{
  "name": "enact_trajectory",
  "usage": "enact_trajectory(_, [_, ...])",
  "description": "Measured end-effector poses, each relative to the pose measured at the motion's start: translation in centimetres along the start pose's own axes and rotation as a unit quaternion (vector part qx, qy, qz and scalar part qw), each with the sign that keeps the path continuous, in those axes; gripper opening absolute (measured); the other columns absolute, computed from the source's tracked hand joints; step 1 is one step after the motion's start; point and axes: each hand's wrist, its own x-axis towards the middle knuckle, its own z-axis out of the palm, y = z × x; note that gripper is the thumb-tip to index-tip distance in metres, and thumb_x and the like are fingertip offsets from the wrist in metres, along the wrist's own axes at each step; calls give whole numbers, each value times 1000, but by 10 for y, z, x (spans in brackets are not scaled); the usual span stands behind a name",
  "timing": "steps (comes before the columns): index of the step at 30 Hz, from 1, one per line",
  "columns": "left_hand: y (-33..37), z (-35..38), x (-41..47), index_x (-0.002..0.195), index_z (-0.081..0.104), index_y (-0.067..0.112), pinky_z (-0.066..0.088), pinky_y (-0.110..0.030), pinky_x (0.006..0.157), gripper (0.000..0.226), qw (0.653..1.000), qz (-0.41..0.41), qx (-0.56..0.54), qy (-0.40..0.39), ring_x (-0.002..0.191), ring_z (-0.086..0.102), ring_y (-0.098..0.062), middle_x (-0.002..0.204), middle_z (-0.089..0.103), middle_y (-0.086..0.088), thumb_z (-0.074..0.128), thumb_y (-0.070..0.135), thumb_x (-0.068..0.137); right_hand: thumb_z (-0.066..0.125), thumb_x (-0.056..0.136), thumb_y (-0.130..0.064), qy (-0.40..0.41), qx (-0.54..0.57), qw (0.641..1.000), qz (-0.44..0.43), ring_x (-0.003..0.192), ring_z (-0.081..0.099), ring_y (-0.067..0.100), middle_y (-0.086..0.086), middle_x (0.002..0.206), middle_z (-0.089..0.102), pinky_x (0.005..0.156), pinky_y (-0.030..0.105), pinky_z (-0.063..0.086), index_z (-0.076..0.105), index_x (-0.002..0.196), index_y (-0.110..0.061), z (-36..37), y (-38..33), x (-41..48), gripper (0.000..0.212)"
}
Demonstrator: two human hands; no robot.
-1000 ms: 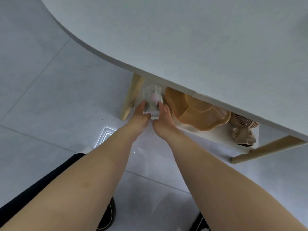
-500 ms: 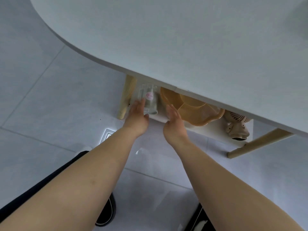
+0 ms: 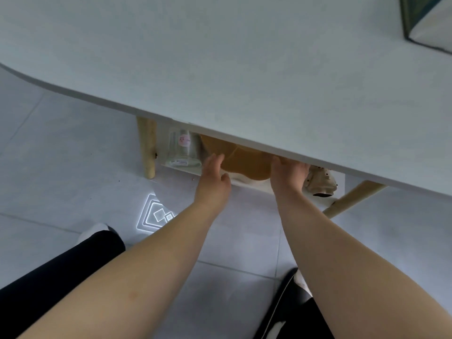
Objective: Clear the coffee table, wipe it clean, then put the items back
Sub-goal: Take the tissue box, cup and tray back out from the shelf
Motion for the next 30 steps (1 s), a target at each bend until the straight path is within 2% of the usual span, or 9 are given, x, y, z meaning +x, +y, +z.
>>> enact_trajectory(2, [1, 7, 2, 137, 22, 11, 16, -22, 111, 57, 999, -19, -47, -3, 139, 17, -20, 152, 14, -7, 34, -4, 84, 50, 91, -22, -22, -24, 999, 29, 128, 34, 22, 3, 136, 38, 103, 21, 24, 28, 138, -9, -2, 4, 7, 54])
enact_trajectory(5, [-7, 15, 1, 139, 14, 13, 11, -1, 86, 59, 999, -13, -20, -26, 139, 9, -12, 154, -2, 2, 33, -4, 85, 51, 91, -20, -71, 15, 996, 58, 126, 38, 24, 5, 131, 42, 92, 22, 26, 27, 137, -10, 0, 10, 7, 53])
enact_trajectory(9, [-15, 15, -2, 139, 13, 12, 12, 1, 78, 58, 999, -17, 7, -48, 139, 6, -12, 154, -8, 3, 34, -2, 87, 52, 89, -15, -81, 32, 994, 61, 127, 38, 27, 10, 139, 40, 99, 30, 31, 25, 137, -13, -2, 18, 3, 55])
enact_trajectory(13, [-15, 12, -16, 139, 13, 13, 12, 3, 73, 56, 998, -20, 2, -60, 139, 7, -13, 154, -7, 2, 34, 2, 89, 53, 88, -12, -74, 81, 990, 94, 137, 28, 26, 3, 151, 25, 109, 38, 26, 5, 144, -24, -9, 36, -17, 75])
enact_trajectory(16, [-21, 8, -37, 138, 20, 14, 15, -4, 89, 52, 998, -19, -30, -50, 138, 17, -16, 153, 4, -1, 37, 4, 89, 56, 87, -11, -59, 90, 988, 108, 137, 28, 24, -1, 153, 22, 111, 40, 27, 3, 145, -27, -16, 53, -39, 81])
enact_trajectory(18, [-23, 6, -50, 134, 30, 15, 27, -21, 99, 48, 996, -30, -78, 3, 126, 34, -16, 149, 21, -5, 42, 7, 88, 59, 84, -7, -44, 127, 984, 118, 125, 41, 21, 1, 149, 31, 106, 35, 33, 12, 144, -26, -20, 62, -49, 78])
enact_trajectory(21, [-20, 5, -54, 130, 33, 14, 37, -29, 84, 50, 975, -135, -150, 91, 106, 42, -14, 141, 32, -8, 53, 20, 84, 62, 84, -17, -18, 184, 961, 208, 116, 46, 23, 8, 144, 35, 102, 36, 38, 20, 140, -20, -23, 65, -53, 71])
enact_trajectory(25, [-16, 6, -36, 137, 15, 20, 43, -38, 92, 75, 927, -282, -248, -3, 123, 41, -27, 142, 35, -9, 59, 40, 79, 58, 87, -25, -73, 248, 921, 293, 119, 49, 30, 12, 136, 46, 93, 42, 45, 27, 139, -14, -26, 64, -43, 61])
enact_trajectory(30, [-18, 12, -22, 130, 34, 12, 44, -36, 82, 63, 906, -315, -282, -24, 105, 53, -24, 124, 53, -10, 62, 35, 78, 53, 90, -21, -130, 254, 918, 275, 106, 53, 28, 12, 129, 52, 89, 40, 43, 36, 134, -11, -29, 67, -40, 48])
